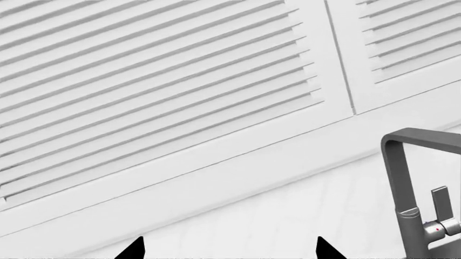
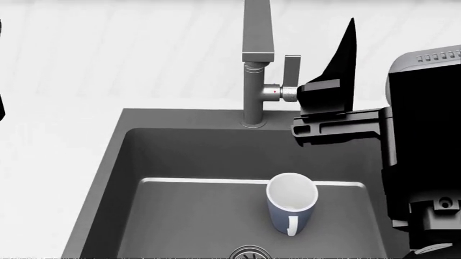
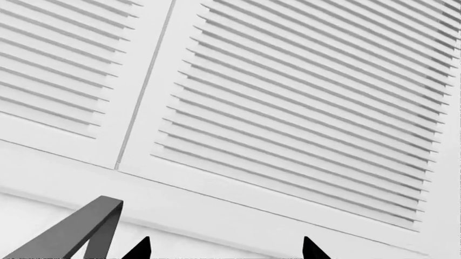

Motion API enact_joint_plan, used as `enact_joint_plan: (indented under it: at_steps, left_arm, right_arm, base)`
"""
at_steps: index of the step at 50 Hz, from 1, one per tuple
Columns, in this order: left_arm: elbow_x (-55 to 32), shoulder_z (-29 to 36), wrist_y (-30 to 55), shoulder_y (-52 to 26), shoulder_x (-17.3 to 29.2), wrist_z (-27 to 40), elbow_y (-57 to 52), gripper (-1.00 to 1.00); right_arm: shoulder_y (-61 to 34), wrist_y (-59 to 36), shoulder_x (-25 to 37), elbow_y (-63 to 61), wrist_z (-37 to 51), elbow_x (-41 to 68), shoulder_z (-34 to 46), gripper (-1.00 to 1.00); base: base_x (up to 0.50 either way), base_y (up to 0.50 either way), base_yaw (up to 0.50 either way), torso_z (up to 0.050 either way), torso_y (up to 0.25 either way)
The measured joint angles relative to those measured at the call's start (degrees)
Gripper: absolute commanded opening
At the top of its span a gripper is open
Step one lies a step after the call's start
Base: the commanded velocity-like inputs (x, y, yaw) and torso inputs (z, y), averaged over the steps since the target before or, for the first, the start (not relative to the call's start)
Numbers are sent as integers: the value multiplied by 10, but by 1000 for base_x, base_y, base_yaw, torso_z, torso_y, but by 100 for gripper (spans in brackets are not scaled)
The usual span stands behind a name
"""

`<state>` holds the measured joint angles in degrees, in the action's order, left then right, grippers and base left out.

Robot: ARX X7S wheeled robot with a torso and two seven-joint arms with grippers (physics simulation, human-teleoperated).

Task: Turn on the sink faucet.

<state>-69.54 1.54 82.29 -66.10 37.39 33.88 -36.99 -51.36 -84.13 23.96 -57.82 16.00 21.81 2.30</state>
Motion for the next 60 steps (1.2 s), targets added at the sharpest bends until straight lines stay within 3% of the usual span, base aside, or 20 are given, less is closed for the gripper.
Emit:
enact_joint_plan:
  at_steps: [12, 34, 48, 60]
  left_arm:
    - [0, 9, -13, 9, 5, 1, 4, 100]
    - [27, 51, -37, 18, 12, -11, 9, 100]
    - [34, 76, -40, 12, 15, -13, 11, 100]
    - [29, 84, -40, 10, 15, -9, 15, 100]
  right_arm:
    - [36, 73, 7, 64, -10, -4, -12, 100]
    - [48, 234, -11, 282, -40, -35, 40, 100]
    - [33, 266, -19, 334, -50, -37, 54, 100]
    - [11, 276, -25, 364, -59, -34, 60, 100]
  base:
    - [0, 0, 0, 0, 0]
    - [0, 0, 0, 7, -45]
    - [0, 0, 0, 31, -180]
    - [0, 0, 0, 1, 0]
